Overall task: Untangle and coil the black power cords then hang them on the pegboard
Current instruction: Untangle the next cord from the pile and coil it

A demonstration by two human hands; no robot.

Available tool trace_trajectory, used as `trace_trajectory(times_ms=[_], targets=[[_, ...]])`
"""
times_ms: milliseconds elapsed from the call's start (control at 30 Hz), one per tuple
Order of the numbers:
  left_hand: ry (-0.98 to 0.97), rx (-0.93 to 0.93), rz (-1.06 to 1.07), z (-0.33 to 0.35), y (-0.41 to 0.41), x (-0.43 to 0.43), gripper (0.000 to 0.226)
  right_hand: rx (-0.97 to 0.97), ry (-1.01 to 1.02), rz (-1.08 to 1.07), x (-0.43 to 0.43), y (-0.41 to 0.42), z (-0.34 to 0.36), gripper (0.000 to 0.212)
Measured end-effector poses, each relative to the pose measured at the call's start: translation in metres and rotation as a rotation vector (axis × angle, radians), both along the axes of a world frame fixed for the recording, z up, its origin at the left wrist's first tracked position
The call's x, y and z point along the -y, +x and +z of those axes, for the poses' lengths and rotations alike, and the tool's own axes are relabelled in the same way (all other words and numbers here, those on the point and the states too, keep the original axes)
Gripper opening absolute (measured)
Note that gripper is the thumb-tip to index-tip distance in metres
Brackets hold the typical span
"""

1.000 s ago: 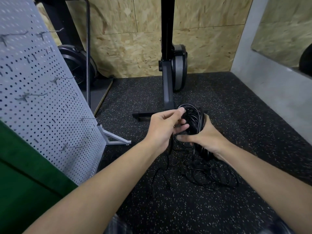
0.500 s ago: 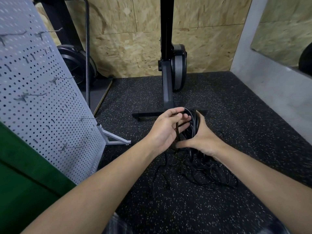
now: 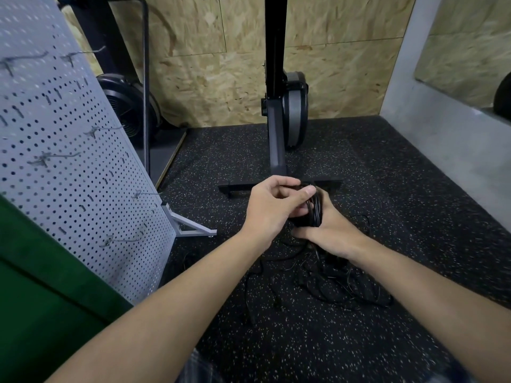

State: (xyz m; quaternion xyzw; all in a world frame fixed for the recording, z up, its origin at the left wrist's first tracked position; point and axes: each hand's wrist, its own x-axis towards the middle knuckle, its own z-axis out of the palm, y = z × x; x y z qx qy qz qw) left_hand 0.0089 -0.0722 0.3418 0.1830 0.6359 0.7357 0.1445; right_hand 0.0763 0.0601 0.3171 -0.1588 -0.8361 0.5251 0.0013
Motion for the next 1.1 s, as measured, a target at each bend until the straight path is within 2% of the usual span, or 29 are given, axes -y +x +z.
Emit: trace_trajectory(times_ms=[133, 233, 300, 367, 433, 567, 733, 867, 1000, 1100], targets=[[-0.150, -0.207, 0.096, -0.004, -0.008, 0.007, 0.027, -0.039, -0.069, -0.064, -0.011, 0.002, 0.013, 0.100], [-0.293, -0.223, 0.064, -0.013, -0.017, 0.016, 0.017, -0.074, -0.158, -0.186, -0.022, 0.004, 0.017, 0.093], [-0.480, -0.231, -0.082, -0.025, -0.018, 0.021, 0.004, -0.098, -0.235, -0.238, -0.026, 0.007, 0.017, 0.085], [-0.724, -0.276, -0.341, -0.039, -0.017, 0.025, 0.019, -0.121, -0.320, -0.265, -0.027, 0.007, 0.016, 0.078], [-0.856, -0.416, -0.514, -0.054, -0.017, 0.026, 0.019, -0.127, -0.378, -0.262, -0.030, 0.006, 0.013, 0.076], [-0.892, -0.453, -0.505, -0.068, -0.022, 0.025, 0.019, -0.149, -0.451, -0.268, -0.038, 0.004, 0.011, 0.079], [-0.980, -0.533, -0.489, -0.070, -0.031, 0.031, 0.017, -0.159, -0.436, -0.305, -0.047, 0.004, 0.006, 0.069], [-1.033, -0.661, -0.419, -0.070, -0.041, 0.035, 0.023, -0.104, -0.246, -0.322, -0.055, 0.005, 0.004, 0.103], [-0.950, -0.882, -0.392, -0.049, -0.038, 0.028, 0.026, -0.043, -0.025, -0.261, -0.056, 0.005, 0.000, 0.114], [-0.879, -1.015, -0.430, -0.034, -0.025, 0.020, 0.023, -0.028, 0.026, -0.228, -0.052, 0.005, -0.003, 0.117]])
